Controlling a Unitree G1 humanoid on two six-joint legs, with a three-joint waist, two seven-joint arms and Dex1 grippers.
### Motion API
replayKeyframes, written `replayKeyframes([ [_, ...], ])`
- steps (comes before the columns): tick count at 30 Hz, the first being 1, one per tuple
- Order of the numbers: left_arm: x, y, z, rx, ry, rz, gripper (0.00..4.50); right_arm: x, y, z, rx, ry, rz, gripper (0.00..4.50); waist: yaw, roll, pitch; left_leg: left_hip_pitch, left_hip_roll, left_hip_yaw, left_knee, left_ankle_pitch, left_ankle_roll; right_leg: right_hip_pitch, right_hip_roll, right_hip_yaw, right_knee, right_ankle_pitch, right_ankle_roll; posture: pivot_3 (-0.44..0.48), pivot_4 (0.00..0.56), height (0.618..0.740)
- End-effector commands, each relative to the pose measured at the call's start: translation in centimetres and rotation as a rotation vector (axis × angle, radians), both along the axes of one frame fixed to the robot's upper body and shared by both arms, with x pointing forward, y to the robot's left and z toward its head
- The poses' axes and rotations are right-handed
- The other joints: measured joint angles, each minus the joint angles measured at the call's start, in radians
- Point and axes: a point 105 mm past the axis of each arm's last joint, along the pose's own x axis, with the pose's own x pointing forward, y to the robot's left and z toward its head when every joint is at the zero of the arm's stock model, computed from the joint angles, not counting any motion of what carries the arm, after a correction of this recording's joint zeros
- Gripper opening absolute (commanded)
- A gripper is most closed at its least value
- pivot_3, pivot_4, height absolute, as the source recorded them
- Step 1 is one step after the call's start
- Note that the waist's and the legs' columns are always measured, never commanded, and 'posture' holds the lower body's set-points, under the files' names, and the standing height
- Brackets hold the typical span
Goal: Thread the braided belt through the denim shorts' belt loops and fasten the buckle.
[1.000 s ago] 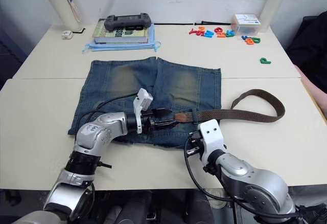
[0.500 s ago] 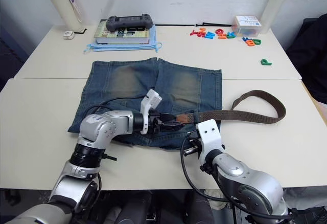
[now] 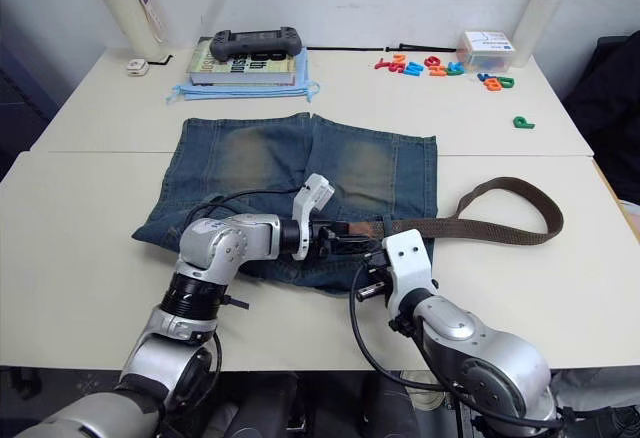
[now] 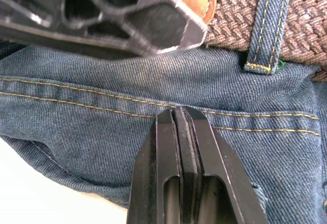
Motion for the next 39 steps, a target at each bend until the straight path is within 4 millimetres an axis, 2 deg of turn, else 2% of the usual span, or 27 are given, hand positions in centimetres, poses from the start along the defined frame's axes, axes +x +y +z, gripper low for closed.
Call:
replayKeyframes([
  [1,-0.8,-0.9,0.0,-0.023,0.036,-0.043,3.63,-0.3,0.3,1.0,0.007,-0.042,0.018,0.0,0.0,0.0,0.0,0.0,0.0,0.0,0.0,0.0,0.0,0.0,0.0,0.0,0.0,0.0,0.0,0.0,0.15,0.667],
  [3,-0.9,-0.8,0.1,-0.033,0.041,-0.047,3.3,-0.3,0.4,1.0,0.008,-0.042,0.019,0.0,-0.001,0.0,0.0,0.0,0.0,0.0,0.0,0.0,0.0,0.0,0.0,0.0,0.0,0.0,0.0,0.0,0.15,0.667],
  [11,-0.9,-0.2,0.9,-0.04,0.033,-0.035,0.02,-0.2,0.4,1.0,0.009,-0.046,0.019,0.0,-0.006,0.0,0.0,-0.001,0.0,0.0,0.0,0.0,0.0,-0.001,0.0,-0.001,0.0,0.0,0.0,0.0,0.15,0.667],
  [18,-0.7,1.4,2.8,-0.061,-0.009,-0.001,0.02,-0.2,0.6,0.9,0.01,-0.042,0.023,0.0,-0.008,0.0,0.0,-0.002,0.0,0.0,0.0,0.0,0.0,-0.002,0.0,-0.001,0.0,0.0,0.0,0.0,0.15,0.667],
  [22,-1.3,3.6,3.5,-0.041,-0.003,0.016,0.02,-0.1,0.3,0.9,-0.006,-0.043,0.012,0.0,-0.009,0.0,0.0,-0.001,0.0,0.0,0.0,0.0,-0.001,-0.002,0.0,-0.001,0.0,0.0,0.0,0.0,0.15,0.667],
  [27,-2.5,6.3,2.5,0.021,0.03,0.036,0.02,0.1,0.2,0.9,-0.01,-0.045,0.004,0.0,-0.011,0.0,0.0,-0.001,0.0,0.0,-0.001,0.0,-0.002,-0.002,0.0,-0.001,0.0,0.0,0.0,0.0,0.15,0.667],
  [32,-2.3,8.4,2.1,0.016,0.033,0.107,0.02,0.2,0.1,0.9,-0.011,-0.043,0.006,0.0,-0.01,0.0,0.0,-0.001,0.0,-0.001,-0.001,0.0,-0.003,-0.002,0.0,-0.001,0.0,0.0,0.0,0.0,0.15,0.667],
  [35,-1.9,9.3,2.8,-0.047,0.03,0.139,0.02,0.3,0.2,0.8,-0.011,-0.043,0.01,0.0,-0.01,0.0,0.0,-0.001,0.0,-0.001,-0.001,0.0,-0.004,-0.002,0.0,-0.001,0.0,0.0,0.0,0.0,0.15,0.667],
  [39,-2.2,11.7,4.6,-0.112,-0.009,0.155,0.02,0.4,0.1,0.9,-0.016,-0.046,0.01,0.0,-0.014,0.0,0.0,-0.001,0.0,-0.001,-0.002,0.0,-0.004,-0.003,0.001,-0.001,0.001,0.0,-0.001,0.0,0.15,0.667],
])
